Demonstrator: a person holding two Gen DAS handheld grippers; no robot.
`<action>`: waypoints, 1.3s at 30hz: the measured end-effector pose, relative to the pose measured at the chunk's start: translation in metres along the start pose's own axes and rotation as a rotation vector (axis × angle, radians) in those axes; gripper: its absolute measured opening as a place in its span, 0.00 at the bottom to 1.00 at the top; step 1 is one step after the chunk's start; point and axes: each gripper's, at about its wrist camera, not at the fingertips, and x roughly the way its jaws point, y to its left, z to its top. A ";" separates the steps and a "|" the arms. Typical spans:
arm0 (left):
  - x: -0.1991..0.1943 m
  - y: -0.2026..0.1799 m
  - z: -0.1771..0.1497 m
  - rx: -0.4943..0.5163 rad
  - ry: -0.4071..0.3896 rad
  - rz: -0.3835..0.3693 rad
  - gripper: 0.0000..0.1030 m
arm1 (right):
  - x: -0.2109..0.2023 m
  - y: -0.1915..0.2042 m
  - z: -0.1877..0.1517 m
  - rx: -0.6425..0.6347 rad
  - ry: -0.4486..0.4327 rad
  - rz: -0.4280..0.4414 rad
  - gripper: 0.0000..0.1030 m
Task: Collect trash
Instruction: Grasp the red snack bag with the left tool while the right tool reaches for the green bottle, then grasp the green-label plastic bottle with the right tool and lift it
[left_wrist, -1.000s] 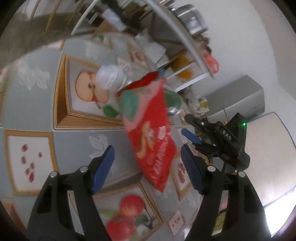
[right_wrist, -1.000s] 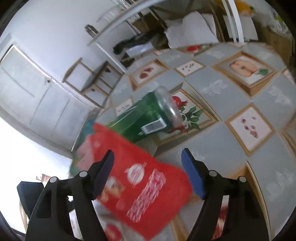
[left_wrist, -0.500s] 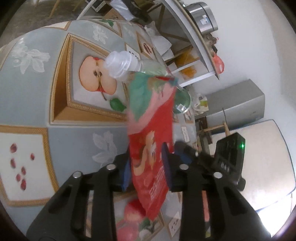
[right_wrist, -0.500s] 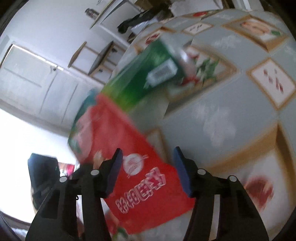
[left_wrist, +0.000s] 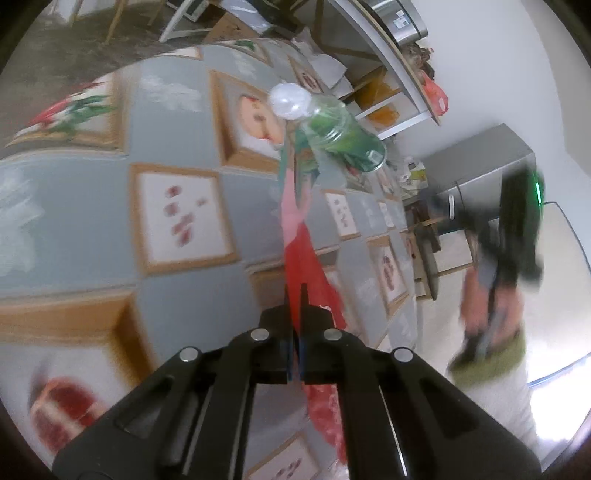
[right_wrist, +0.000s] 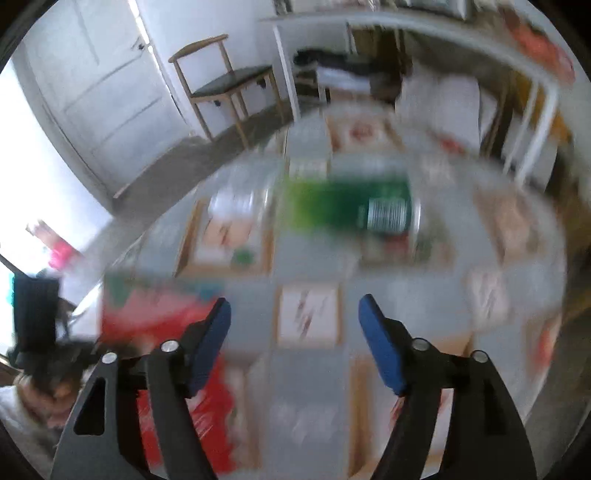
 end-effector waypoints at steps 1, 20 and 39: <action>-0.007 0.004 -0.005 -0.002 -0.003 0.012 0.00 | 0.012 -0.006 0.024 0.003 -0.009 -0.021 0.72; -0.047 0.022 -0.010 -0.035 -0.092 0.046 0.00 | 0.080 -0.061 -0.002 0.295 0.331 -0.026 0.72; -0.044 0.035 -0.012 -0.108 -0.075 0.142 0.00 | 0.148 0.098 0.036 0.290 0.379 0.426 0.85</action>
